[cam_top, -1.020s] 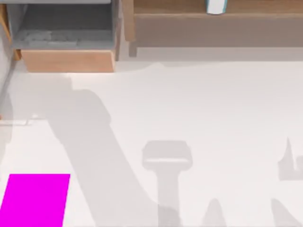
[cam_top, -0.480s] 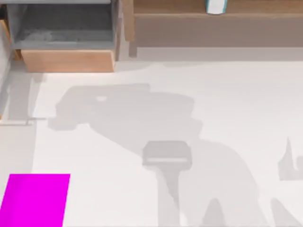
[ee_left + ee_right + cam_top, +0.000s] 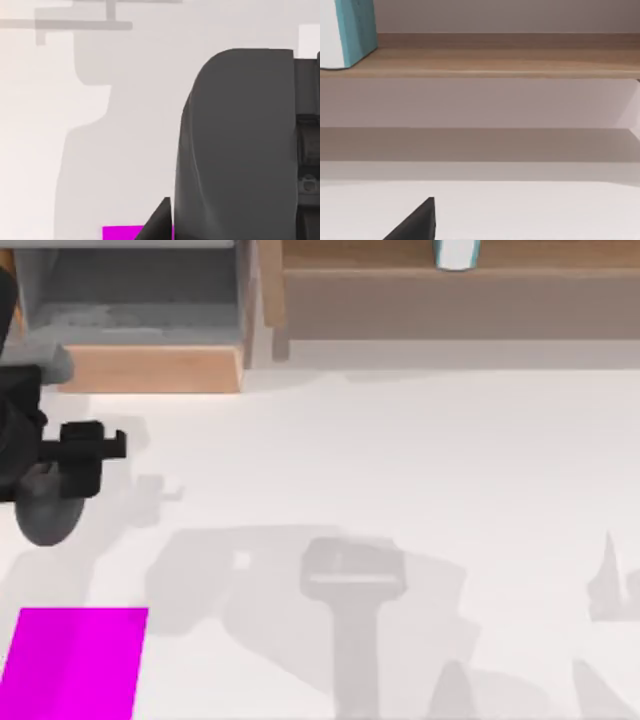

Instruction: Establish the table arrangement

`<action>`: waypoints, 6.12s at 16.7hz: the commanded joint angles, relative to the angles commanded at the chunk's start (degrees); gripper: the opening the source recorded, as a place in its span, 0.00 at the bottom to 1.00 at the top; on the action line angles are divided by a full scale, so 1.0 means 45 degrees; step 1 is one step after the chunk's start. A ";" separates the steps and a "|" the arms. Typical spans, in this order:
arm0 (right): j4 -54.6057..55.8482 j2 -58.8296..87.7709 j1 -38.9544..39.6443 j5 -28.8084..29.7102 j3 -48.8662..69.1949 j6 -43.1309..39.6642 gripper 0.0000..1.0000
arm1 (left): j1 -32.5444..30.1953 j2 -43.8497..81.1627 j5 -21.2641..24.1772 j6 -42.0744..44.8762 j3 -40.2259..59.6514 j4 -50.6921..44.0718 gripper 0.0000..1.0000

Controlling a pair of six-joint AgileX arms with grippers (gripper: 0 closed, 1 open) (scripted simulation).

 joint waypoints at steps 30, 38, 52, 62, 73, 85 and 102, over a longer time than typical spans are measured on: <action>0.0000 0.0000 0.0000 0.0000 0.0000 0.0000 1.00 | -0.1556 -0.2374 -0.0808 -0.1356 -0.4970 0.1448 0.00; 0.0000 0.0000 0.0000 0.0000 0.0000 0.0000 1.00 | -0.1490 -0.1753 -0.0860 -0.1448 -0.5485 0.1761 0.00; 0.0000 0.0000 0.0000 0.0000 0.0000 0.0000 1.00 | -0.1487 -0.1519 -0.0855 -0.1451 -0.5728 0.1742 0.60; 0.0000 0.0000 0.0000 0.0000 0.0000 0.0000 1.00 | -0.1487 -0.1519 -0.0855 -0.1451 -0.5728 0.1742 1.00; 0.0000 0.0000 0.0000 0.0000 0.0000 0.0000 1.00 | 0.0559 -0.1214 -0.0055 0.0937 -0.5640 0.4365 1.00; 0.0000 0.0000 0.0000 0.0000 0.0000 0.0000 1.00 | 0.8520 0.2149 0.4170 1.2283 -0.7348 1.7880 1.00; 0.0000 0.0000 0.0000 0.0000 0.0000 0.0000 1.00 | 1.0845 0.6138 0.9140 2.1966 -0.8064 3.0293 1.00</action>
